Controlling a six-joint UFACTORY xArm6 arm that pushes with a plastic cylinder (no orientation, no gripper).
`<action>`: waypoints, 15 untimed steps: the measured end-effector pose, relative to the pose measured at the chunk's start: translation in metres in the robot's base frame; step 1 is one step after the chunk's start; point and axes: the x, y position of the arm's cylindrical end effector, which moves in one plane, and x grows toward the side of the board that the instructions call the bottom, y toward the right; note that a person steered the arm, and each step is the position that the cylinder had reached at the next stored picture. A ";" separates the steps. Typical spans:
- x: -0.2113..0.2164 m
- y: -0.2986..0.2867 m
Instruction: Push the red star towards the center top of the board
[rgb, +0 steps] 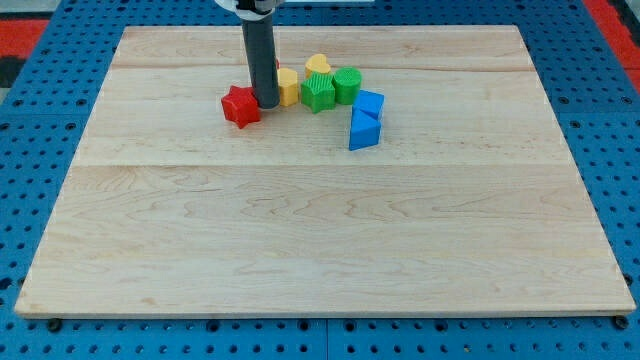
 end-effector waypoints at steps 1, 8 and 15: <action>-0.001 0.002; 0.026 -0.125; 0.033 -0.068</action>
